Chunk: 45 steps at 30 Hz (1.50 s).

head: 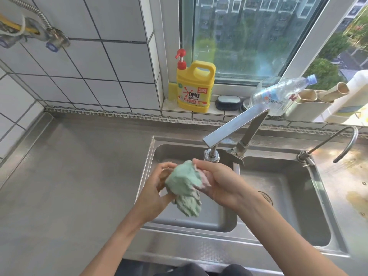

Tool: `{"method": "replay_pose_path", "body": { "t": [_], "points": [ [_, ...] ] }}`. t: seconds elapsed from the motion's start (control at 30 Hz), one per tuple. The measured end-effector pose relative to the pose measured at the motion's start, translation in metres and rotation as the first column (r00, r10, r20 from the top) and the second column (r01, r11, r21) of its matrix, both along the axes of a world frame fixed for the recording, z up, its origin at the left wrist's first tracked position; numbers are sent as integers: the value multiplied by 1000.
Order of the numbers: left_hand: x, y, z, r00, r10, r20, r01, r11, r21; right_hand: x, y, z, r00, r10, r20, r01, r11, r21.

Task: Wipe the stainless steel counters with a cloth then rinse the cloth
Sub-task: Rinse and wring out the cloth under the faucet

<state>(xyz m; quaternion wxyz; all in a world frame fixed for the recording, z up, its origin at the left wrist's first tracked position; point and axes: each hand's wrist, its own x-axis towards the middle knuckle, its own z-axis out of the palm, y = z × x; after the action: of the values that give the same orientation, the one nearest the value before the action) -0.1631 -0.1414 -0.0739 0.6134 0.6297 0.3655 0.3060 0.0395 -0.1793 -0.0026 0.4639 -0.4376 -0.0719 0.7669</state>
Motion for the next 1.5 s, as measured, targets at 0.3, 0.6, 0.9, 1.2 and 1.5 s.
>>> {"method": "replay_pose_path", "body": {
  "t": [0.3, 0.6, 0.9, 1.2, 1.5],
  "points": [
    [-8, -9, -3, 950, 236, 203, -78, 812, -579, 3, 9, -12, 994, 65, 92, -73, 994, 85],
    [4, -15, 13, 978, 142, 156, -44, 861, -507, 0, -2, -39, 601, 194, 775, -300, 954, -6],
    [-8, 11, 35, 949, 303, 86, -247, 885, -395, 18, -16, -25, 856, -23, 516, -213, 894, 394],
    [30, 60, 102, 975, -79, 210, 49, 988, 145, 70, -4, 68, 788, -343, 512, -56, 787, 614],
    [129, 107, 111, 964, -255, 72, 252, 967, 43, 154, 12, 65, 610, -505, 610, 111, 817, 566]
  ]
}}
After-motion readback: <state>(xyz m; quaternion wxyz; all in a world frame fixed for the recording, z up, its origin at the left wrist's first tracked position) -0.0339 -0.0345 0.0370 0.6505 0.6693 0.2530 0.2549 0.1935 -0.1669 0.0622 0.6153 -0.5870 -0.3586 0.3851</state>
